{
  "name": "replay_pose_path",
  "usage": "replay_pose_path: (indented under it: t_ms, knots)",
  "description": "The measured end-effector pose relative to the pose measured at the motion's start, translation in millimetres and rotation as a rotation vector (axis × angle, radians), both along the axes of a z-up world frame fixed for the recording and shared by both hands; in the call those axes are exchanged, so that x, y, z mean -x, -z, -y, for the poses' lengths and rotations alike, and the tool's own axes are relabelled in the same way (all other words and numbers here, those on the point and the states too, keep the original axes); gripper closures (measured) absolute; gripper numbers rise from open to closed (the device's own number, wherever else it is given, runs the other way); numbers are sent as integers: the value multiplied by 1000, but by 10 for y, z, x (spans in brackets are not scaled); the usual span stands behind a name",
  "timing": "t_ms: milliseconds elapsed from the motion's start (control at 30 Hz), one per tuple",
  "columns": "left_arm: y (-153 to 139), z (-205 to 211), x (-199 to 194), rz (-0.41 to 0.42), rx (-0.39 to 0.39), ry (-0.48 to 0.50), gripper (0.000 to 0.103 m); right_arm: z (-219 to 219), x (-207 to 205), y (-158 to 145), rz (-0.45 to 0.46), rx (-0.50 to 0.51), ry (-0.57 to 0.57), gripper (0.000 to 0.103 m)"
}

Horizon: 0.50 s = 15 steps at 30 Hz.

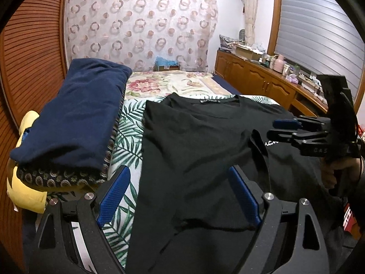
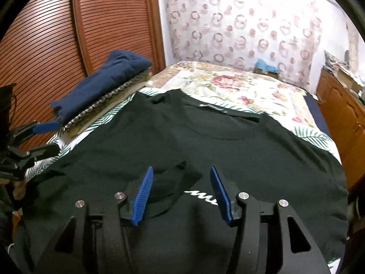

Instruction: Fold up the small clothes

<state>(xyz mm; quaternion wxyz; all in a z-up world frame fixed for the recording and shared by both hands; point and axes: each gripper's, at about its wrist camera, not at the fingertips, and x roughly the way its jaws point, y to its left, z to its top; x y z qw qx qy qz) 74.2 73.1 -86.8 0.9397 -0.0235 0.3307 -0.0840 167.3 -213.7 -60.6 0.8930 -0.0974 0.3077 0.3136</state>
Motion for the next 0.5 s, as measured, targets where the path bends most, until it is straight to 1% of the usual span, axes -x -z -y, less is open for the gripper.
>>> replay_pose_path:
  t_ms: [167, 300, 400, 500]
  knots:
    - [31, 34, 14, -7, 4, 5, 15, -100, -101, 117, -6, 53, 5, 49]
    - [53, 66, 31, -14, 4, 11, 15, -132, -198, 212, -38, 122, 36, 49]
    - [68, 84, 43, -19, 4, 14, 15, -11, -206, 260, -66, 157, 58, 49]
    - [84, 102, 48, -22, 5, 17, 15, 224, -123, 226, -63, 177, 88, 49]
